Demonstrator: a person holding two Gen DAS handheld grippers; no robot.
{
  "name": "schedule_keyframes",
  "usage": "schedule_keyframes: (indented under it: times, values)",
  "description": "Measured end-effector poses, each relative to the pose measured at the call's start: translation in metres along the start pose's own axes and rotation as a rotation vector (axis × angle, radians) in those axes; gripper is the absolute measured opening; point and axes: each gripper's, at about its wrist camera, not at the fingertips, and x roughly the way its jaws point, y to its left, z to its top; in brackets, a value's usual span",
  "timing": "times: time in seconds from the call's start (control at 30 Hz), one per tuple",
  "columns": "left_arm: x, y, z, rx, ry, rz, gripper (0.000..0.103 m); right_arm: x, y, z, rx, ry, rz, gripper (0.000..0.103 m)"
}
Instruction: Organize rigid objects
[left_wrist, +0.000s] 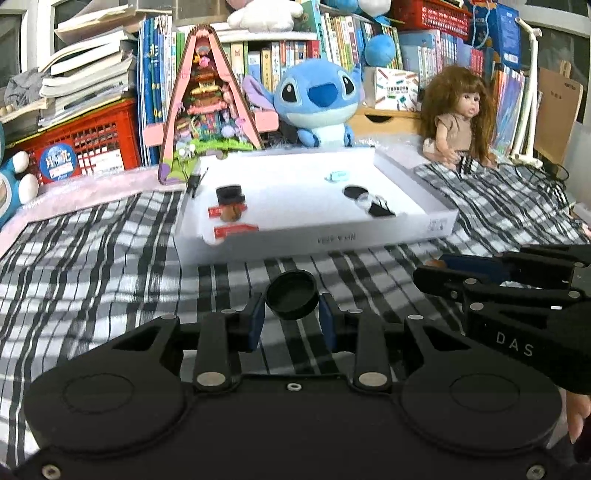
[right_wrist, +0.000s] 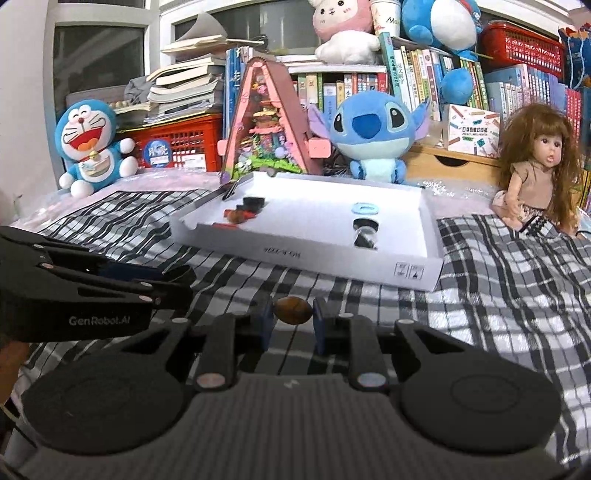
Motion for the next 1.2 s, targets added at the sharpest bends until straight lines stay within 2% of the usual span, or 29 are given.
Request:
schedule_keyframes:
  times: [0.47,0.63,1.0,1.2]
  values:
    - [0.028,0.014,0.045,-0.068,-0.035,0.008,0.03,0.02,-0.025,0.032,0.052,-0.016,-0.044,0.028]
    - [0.044,0.022,0.061,-0.11,-0.068,-0.011,0.03,0.033,-0.036,0.046,0.088,-0.021,-0.04,0.028]
    - [0.094,0.053,0.107,-0.227,-0.009,0.0,0.03,0.071,-0.066,0.088,0.225,-0.011,-0.01,0.028]
    - [0.122,0.06,0.124,-0.228,0.012,0.027,0.03,0.096,-0.083,0.11,0.297,0.017,-0.024,0.028]
